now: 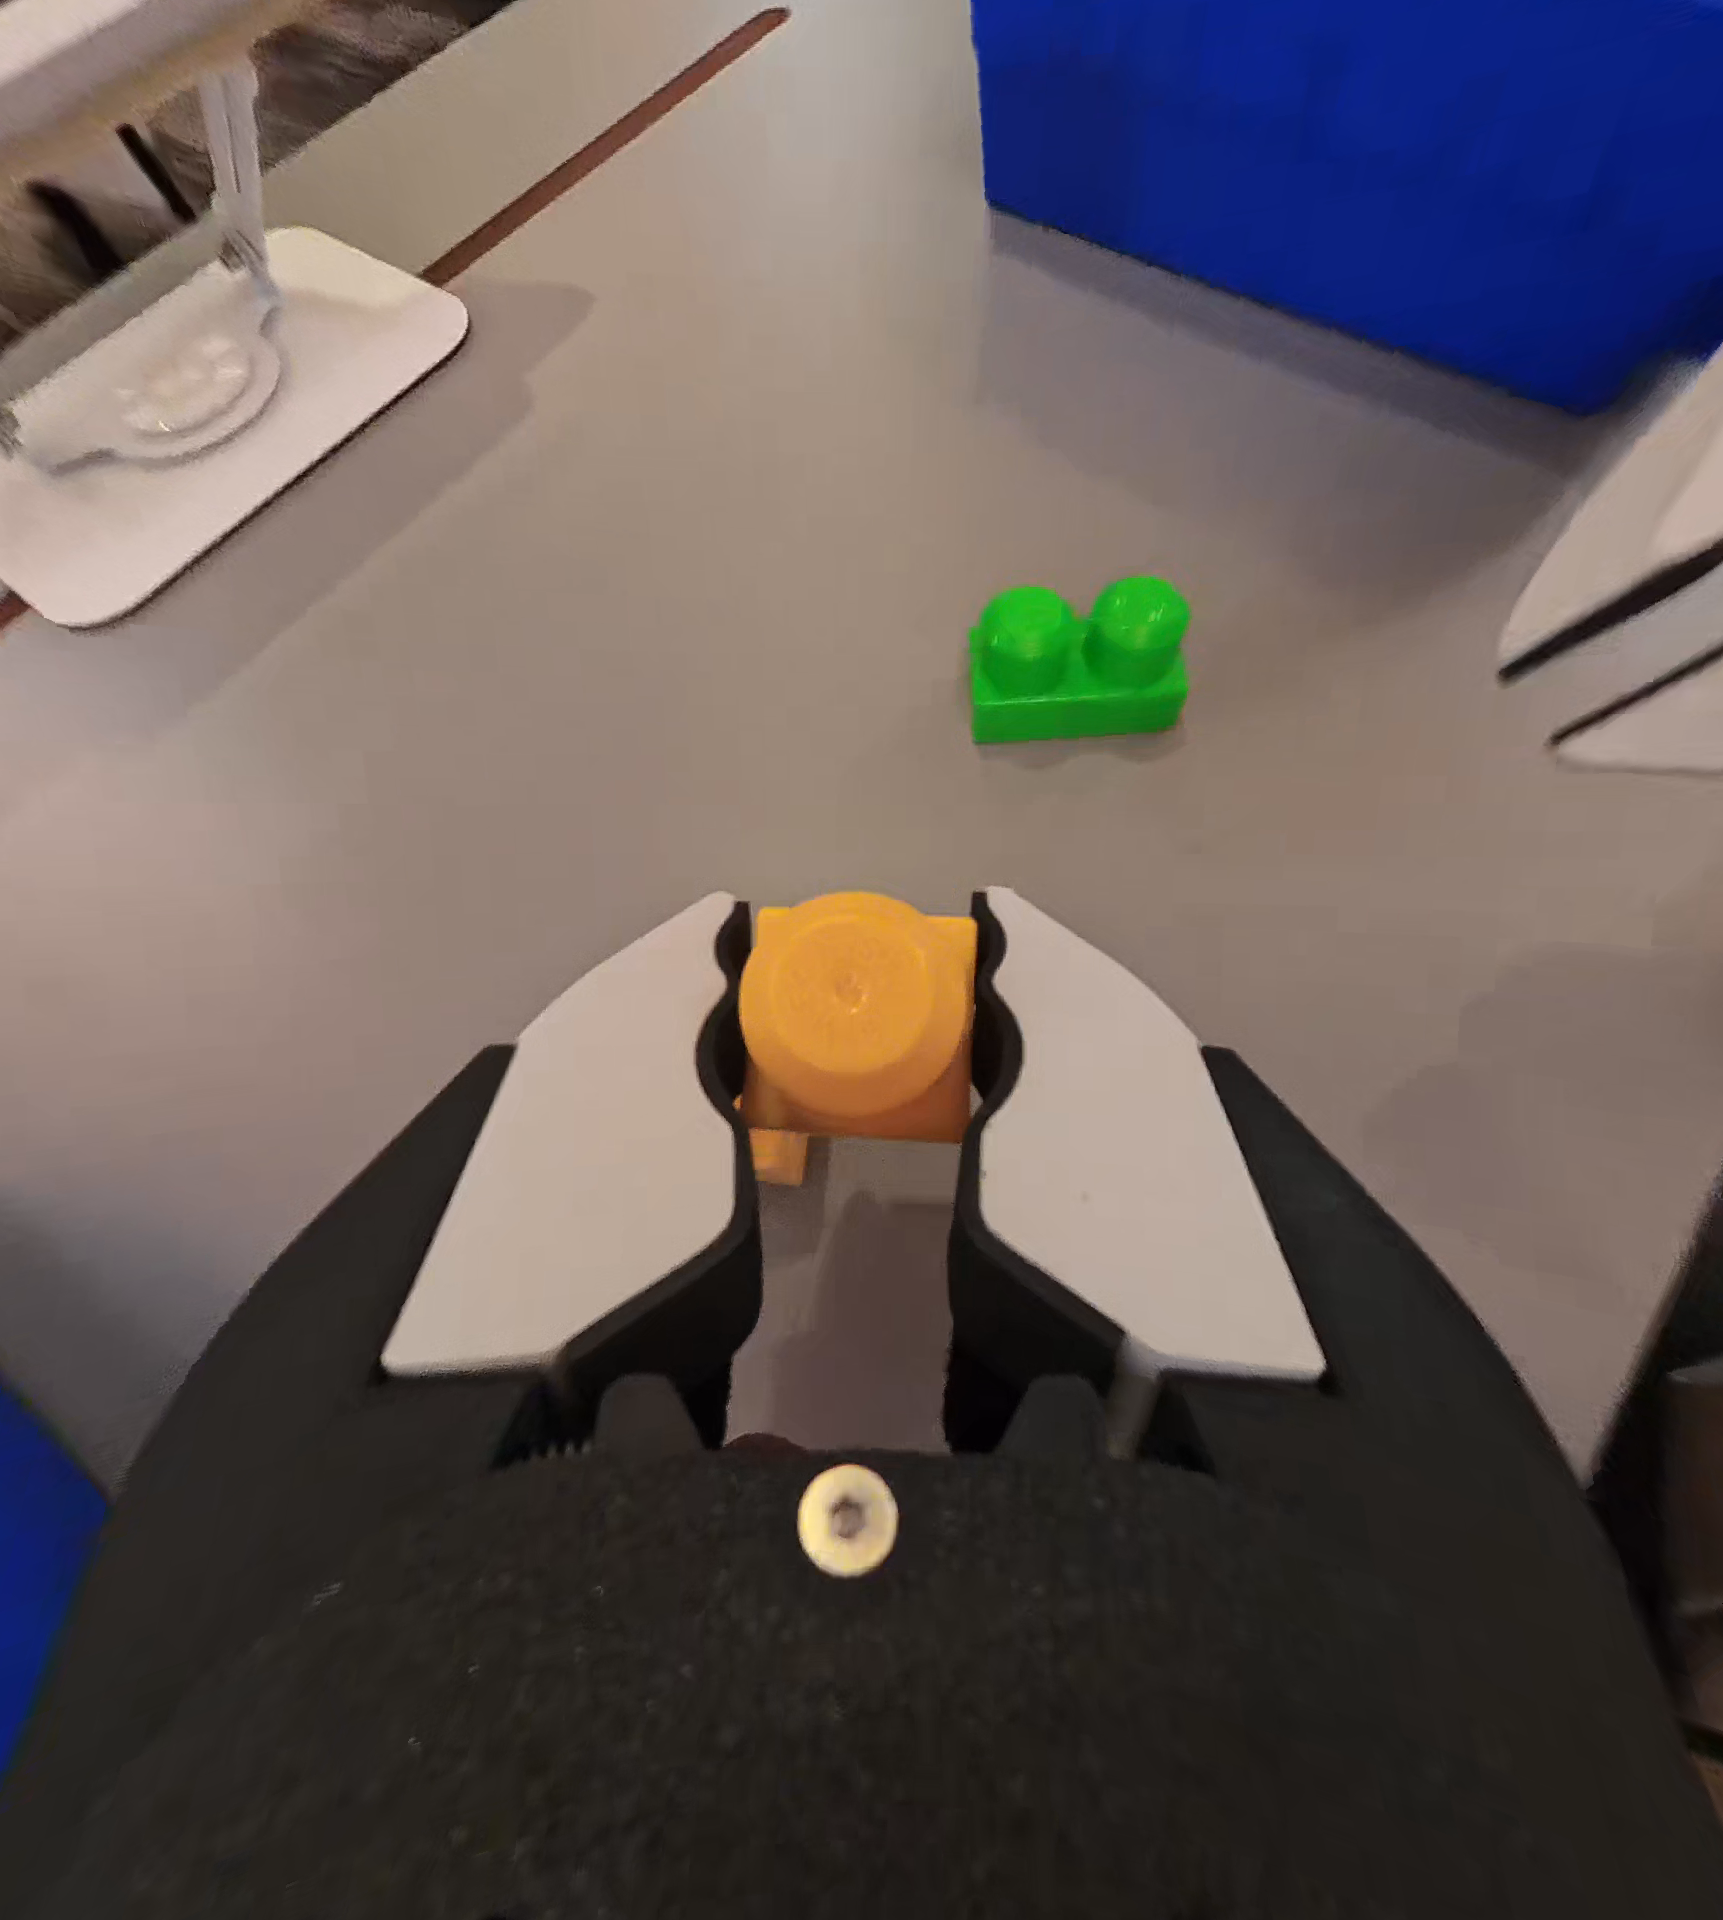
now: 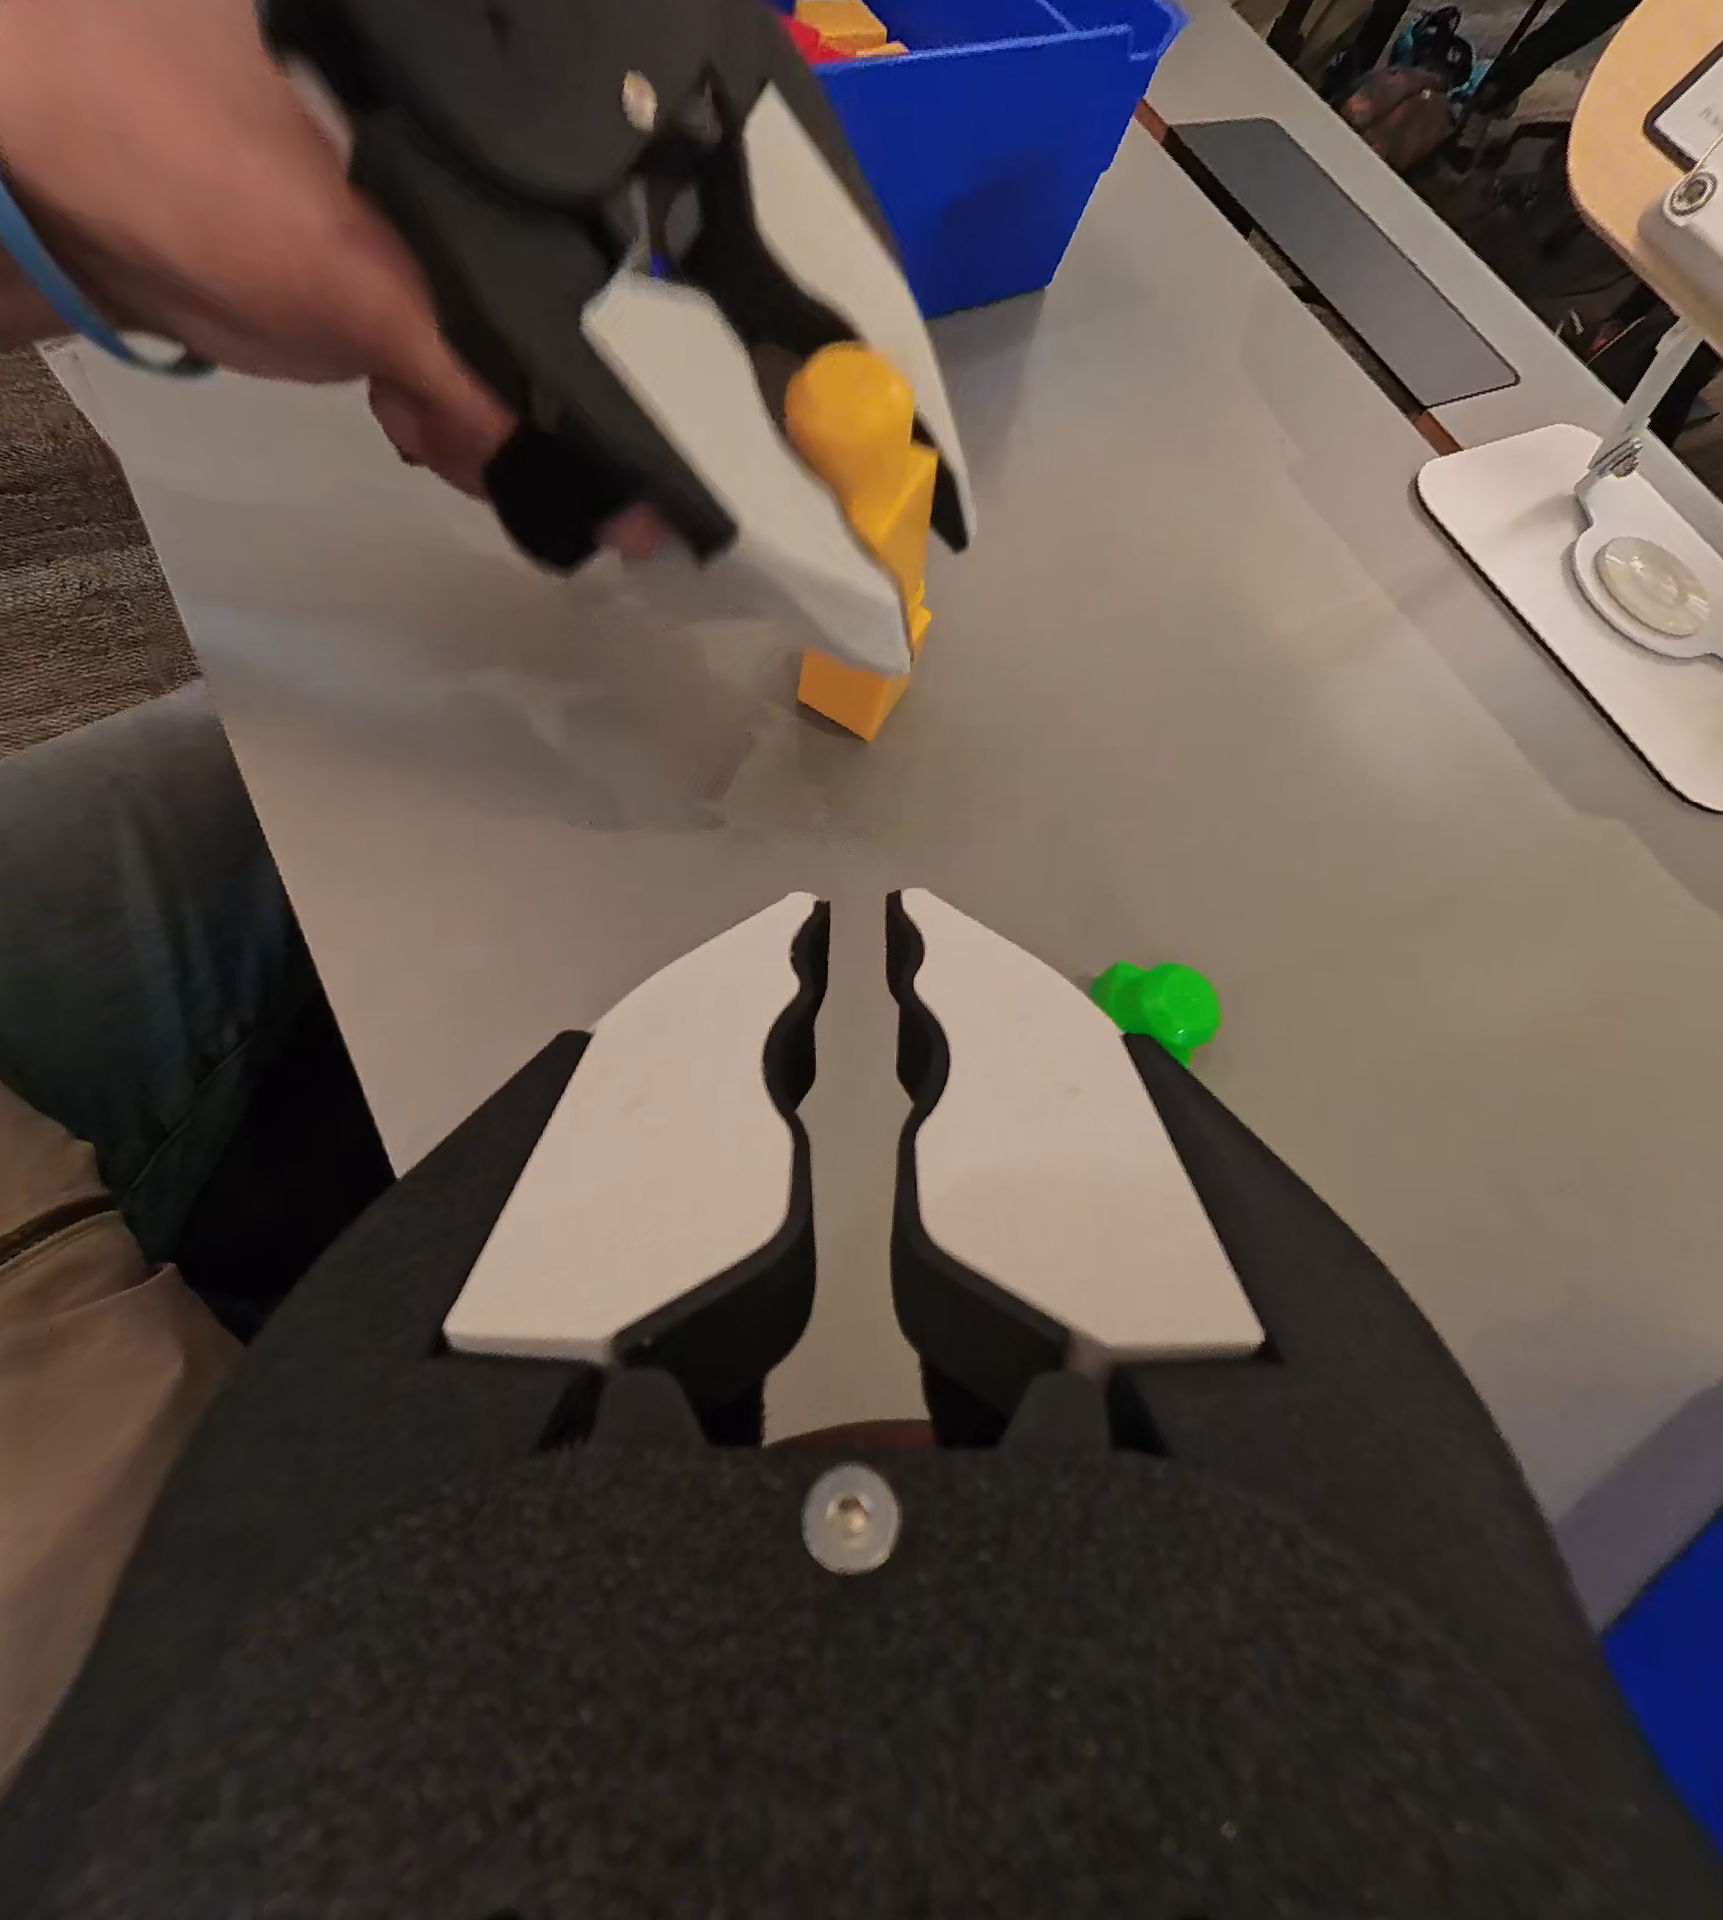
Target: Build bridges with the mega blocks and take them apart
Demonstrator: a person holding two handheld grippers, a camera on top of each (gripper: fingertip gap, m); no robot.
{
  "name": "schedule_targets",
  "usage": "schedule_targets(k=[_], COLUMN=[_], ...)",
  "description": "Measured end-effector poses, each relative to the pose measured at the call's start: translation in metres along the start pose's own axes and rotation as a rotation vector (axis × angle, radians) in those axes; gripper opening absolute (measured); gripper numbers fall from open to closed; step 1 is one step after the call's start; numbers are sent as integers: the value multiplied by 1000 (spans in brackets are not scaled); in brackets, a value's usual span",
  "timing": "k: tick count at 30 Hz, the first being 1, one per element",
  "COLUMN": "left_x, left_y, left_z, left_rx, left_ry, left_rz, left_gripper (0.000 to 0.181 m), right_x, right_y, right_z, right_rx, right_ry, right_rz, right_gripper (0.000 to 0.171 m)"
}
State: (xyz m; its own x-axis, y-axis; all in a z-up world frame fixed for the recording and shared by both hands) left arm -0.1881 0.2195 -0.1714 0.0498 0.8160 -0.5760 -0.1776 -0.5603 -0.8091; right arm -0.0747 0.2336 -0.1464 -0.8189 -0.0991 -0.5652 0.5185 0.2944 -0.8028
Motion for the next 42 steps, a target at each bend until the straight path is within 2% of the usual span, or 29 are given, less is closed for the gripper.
schedule_targets(k=[2, 5, 8, 20, 26, 29, 32, 34, 36, 38, 42], left_x=[10, 18, 25, 28, 13, -21, -55, -57, -43, -26, -8], left_y=[13, 29, 47, 66, 56, 31, 24, 36, 54, 72, 79], left_z=[-13, -39, -34, -42, -39, -40, -50, -67, -81, -79, -74], left_rx=[99, 34, 26, 31, 91, 121, 31, -113, -221, -216, -264], left_ry=[-51, 32, -25, 18, -82, -129, -117, -30, 19, -40, -72], left_rz=[44, 43, 91, 129, 72, -63, -162, -165, -102, -3, 96], left_gripper=[40, 40, 40, 41, 51, 40, 0, 0, 0, 0, 0], right_x=[-3, -7, -9, -12, -10, -9, -8, -7, -7, -7, -7], right_y=[0, 0, 0, -2, -2, -2, -2, -1, -1, -2, -1], right_z=[-2, -5, -8, -7, -6, -4, -3, -3, -3, -4, -4], right_rx=[3, 8, 13, 7, 7, 4, 1, 1, 1, 4, 2], right_ry=[5, 11, 15, 16, 13, 10, 9, 8, 8, 7, 11], right_rz=[-3, -11, -18, -20, -16, -15, -12, -9, -9, -12, -8], right_gripper=[10, 10, 10, 10, 10, 10, 10, 10, 10, 10, 10])
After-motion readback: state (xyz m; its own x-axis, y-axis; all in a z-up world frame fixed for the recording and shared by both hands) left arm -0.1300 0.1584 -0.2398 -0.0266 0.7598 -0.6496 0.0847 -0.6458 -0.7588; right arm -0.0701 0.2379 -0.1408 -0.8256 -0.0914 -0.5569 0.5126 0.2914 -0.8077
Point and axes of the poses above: each gripper's, where its closed fingertips meet, x out along the fingers, y out of its underside, z = x × y across the jaws, the point moved 2 cm from there along -x, back along the fingers
